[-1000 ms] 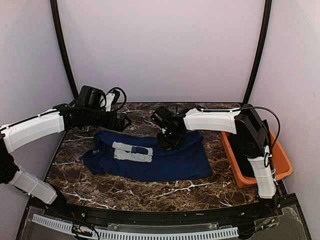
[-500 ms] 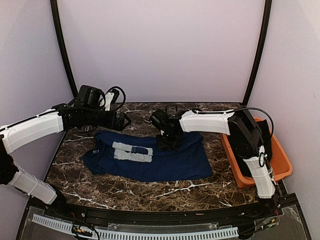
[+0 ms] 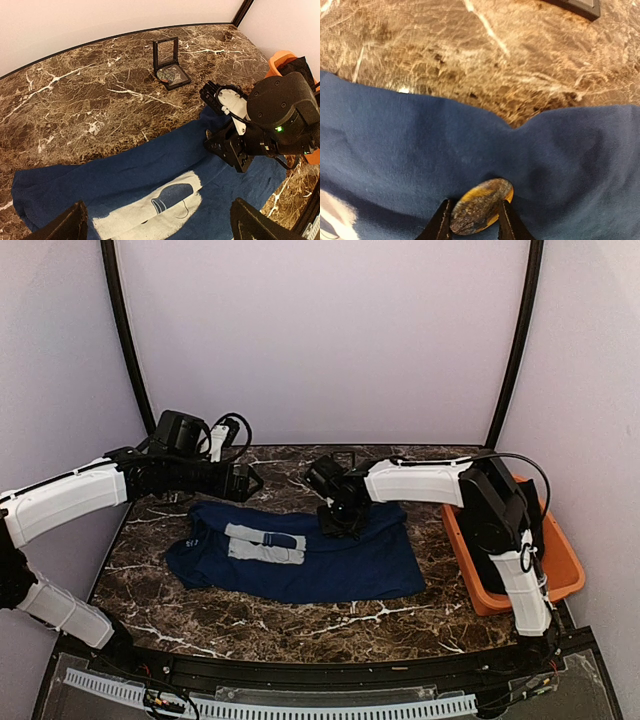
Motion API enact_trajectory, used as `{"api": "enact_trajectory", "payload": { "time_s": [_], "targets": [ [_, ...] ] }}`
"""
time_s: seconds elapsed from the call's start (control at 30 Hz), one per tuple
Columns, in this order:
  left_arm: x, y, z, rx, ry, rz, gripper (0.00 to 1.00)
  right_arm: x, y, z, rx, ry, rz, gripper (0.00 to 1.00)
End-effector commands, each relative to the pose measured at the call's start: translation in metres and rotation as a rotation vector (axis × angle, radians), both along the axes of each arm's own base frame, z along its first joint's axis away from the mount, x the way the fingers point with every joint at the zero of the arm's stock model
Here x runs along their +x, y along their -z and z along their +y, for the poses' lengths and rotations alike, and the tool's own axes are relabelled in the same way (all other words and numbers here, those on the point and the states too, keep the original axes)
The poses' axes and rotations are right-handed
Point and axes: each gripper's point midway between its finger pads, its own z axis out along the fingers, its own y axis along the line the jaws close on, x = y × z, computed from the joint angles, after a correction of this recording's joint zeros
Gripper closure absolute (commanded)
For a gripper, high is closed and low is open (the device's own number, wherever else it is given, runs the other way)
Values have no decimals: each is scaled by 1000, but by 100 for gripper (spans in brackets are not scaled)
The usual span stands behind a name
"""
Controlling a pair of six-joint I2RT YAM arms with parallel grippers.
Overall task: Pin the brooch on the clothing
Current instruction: Pick up the brooch from the flattened clothing.
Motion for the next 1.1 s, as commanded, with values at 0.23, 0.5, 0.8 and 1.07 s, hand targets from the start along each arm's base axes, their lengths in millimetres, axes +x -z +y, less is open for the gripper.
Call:
{"api": "enact_trajectory", "payload": {
  "time_s": [0.23, 0.5, 0.8, 1.07],
  "targets": [
    [-2, 5, -4, -16, 15, 24, 1, 12, -25, -4, 33, 21, -72, 82],
    [-1, 7, -5, -17, 17, 28, 1, 10, -30, -14, 9, 24, -91, 93],
    [-2, 7, -7, -28, 27, 35, 1, 6, -60, -27, 35, -3, -184, 100],
    [-13, -3, -31, -166, 137, 49, 1, -21, -145, -19, 362, -204, -447, 100]
  ]
}}
